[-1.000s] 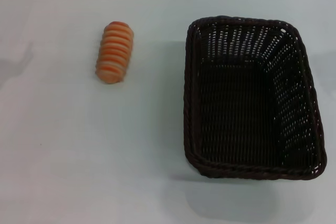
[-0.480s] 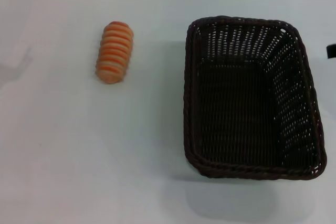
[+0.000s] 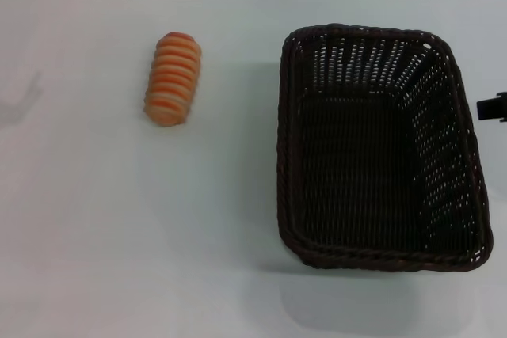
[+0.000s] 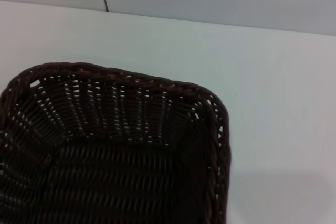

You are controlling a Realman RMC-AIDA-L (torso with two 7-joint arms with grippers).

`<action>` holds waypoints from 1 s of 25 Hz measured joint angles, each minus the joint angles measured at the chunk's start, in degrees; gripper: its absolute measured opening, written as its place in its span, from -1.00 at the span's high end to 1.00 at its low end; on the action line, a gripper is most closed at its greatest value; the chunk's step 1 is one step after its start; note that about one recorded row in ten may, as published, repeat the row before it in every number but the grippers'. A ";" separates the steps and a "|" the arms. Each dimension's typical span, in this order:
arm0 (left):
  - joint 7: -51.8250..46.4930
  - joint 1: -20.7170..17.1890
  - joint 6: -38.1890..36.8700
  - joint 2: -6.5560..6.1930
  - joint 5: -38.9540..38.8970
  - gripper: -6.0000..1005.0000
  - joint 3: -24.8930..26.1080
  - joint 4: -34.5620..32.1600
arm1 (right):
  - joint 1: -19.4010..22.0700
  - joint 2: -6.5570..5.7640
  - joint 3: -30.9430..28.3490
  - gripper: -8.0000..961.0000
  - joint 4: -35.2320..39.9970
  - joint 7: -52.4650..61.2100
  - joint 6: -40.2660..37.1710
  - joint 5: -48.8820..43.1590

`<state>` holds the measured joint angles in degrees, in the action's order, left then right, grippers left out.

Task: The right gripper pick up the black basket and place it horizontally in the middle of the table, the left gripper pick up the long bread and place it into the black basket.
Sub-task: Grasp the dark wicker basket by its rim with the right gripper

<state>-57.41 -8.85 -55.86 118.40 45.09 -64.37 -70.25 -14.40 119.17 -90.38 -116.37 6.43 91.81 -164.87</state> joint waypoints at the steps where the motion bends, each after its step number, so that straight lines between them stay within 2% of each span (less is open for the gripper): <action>1: 0.13 0.05 -0.04 -0.01 0.07 -0.68 0.06 0.31 | 0.38 0.01 0.42 -0.01 0.09 0.08 -0.77 0.10; 25: 1.61 0.09 -0.13 -0.18 0.65 -0.68 0.21 0.64 | 4.68 0.02 7.54 0.07 3.95 1.61 -10.37 0.35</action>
<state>-55.80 -8.76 -55.99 118.22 45.74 -64.16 -69.60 -9.72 119.18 -82.83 -112.42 8.04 81.43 -164.52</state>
